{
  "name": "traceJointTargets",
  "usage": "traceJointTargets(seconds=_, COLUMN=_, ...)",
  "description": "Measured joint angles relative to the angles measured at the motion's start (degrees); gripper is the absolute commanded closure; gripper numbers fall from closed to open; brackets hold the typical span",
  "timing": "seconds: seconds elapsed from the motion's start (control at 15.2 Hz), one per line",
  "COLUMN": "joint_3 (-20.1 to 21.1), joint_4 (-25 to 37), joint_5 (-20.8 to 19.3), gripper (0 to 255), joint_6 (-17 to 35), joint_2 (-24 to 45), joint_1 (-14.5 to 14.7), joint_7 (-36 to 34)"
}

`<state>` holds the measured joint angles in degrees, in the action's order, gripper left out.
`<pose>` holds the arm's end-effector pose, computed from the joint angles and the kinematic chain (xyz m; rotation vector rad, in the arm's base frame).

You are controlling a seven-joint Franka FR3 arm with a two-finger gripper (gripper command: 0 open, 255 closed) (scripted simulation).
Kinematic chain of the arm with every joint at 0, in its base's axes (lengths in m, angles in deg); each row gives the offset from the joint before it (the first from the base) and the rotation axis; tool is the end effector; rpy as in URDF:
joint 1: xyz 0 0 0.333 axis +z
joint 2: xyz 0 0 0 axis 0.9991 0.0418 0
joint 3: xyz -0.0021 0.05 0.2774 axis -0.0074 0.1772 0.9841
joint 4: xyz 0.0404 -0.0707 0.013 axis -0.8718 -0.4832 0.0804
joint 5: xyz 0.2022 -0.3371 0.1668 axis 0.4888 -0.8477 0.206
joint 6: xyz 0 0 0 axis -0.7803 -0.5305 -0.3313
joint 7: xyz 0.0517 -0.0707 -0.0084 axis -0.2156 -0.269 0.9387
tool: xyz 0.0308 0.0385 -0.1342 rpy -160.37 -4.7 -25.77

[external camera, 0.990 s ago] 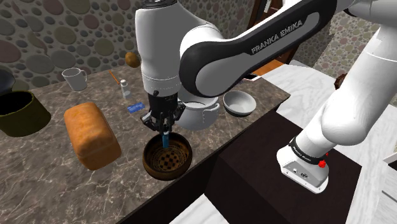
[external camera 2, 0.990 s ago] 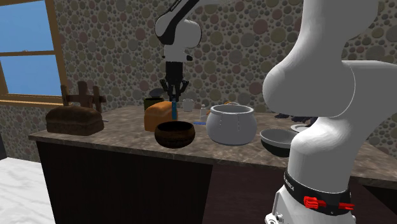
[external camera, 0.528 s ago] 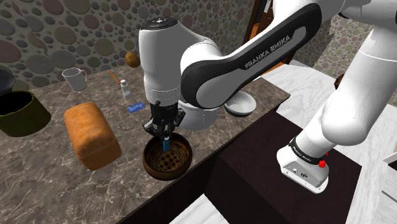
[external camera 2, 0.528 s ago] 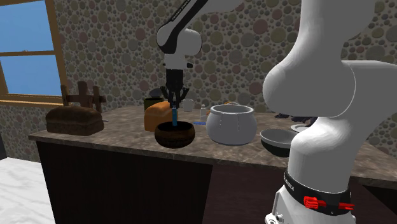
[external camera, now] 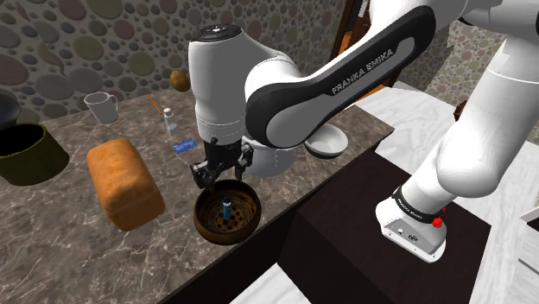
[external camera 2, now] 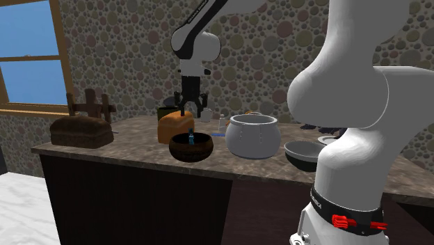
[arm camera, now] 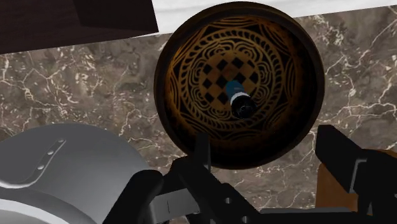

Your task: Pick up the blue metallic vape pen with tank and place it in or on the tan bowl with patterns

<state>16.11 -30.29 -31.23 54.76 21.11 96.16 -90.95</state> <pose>0.3774 0.4667 0.2828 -3.1021 0.1655 0.0276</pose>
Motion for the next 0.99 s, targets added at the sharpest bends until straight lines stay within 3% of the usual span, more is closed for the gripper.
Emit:
traceJointTargets(seconds=0.26, joint_3=0.0, joint_4=0.0, joint_5=0.0, gripper=0, joint_6=0.0, joint_2=0.0, joint_1=0.0, joint_7=0.0)
traceJointTargets(seconds=0.59, joint_3=0.68, joint_4=3.54, joint_5=3.02, gripper=0, joint_6=-5.91, joint_2=-3.39, joint_1=-1.03, joint_7=2.14)
traceJointTargets(seconds=0.99, joint_3=0.78, joint_4=3.54, joint_5=3.66, gripper=0, joint_6=-6.53, joint_2=-4.16, joint_1=-1.2, joint_7=2.52)
